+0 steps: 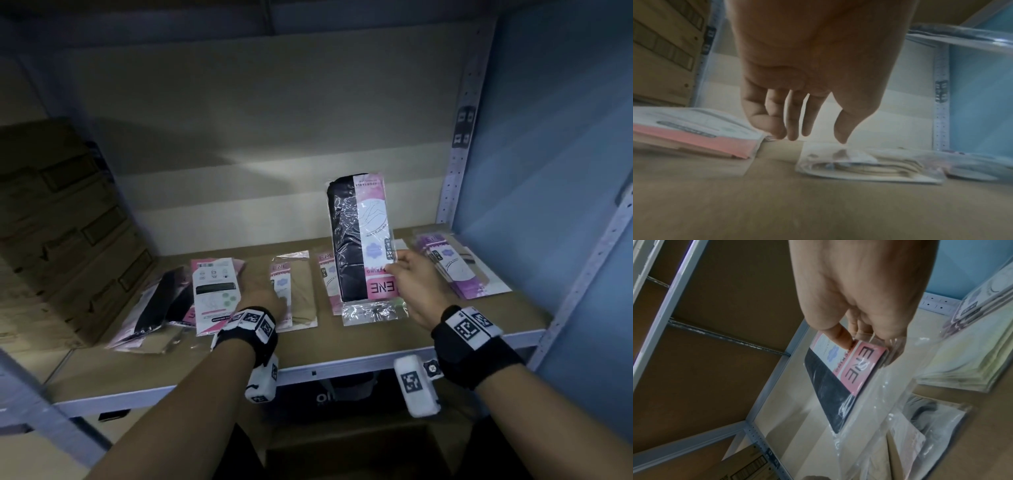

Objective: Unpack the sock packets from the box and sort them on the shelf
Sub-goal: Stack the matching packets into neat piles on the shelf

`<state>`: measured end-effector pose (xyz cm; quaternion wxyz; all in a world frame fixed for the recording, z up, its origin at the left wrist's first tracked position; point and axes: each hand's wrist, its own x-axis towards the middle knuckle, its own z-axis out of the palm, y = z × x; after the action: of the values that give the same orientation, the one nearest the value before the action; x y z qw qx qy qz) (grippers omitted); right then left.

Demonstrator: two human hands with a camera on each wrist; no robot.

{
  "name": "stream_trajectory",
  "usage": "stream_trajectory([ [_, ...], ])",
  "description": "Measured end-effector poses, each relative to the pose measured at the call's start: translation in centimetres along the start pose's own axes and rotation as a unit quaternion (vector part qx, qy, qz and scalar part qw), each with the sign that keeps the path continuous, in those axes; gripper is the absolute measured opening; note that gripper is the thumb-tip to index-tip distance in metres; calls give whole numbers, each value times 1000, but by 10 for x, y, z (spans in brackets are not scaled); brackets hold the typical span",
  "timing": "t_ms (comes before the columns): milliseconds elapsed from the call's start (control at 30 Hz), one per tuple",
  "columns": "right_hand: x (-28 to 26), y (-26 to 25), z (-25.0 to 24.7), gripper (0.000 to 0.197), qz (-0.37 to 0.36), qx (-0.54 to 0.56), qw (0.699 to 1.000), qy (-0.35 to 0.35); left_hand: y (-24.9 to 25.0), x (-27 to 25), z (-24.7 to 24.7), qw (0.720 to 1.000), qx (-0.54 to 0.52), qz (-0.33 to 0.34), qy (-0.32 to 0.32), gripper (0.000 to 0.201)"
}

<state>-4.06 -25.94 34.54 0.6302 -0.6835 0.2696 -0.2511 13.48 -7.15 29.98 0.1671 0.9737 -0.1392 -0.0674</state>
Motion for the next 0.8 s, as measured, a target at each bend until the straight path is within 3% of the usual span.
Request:
stream_trajectory([
  [167,6,3,6,27,5,4,1000,13,3,-6,9,997,23,80,9,63],
  [300,8,4,8,29,9,4,1000,14,12,-12,16,992,24,121,6,45],
  [500,7,6,11,21,9,3,1000,3,13,-11,18,993,22,111,-23,38],
  [633,8,7,13,35,12,1,1000,5,16,-10,18,994,33,104,-19,38],
  [800,7,7,13,34,16,2,1000,6,19,-9,20,993,54,106,-19,35],
])
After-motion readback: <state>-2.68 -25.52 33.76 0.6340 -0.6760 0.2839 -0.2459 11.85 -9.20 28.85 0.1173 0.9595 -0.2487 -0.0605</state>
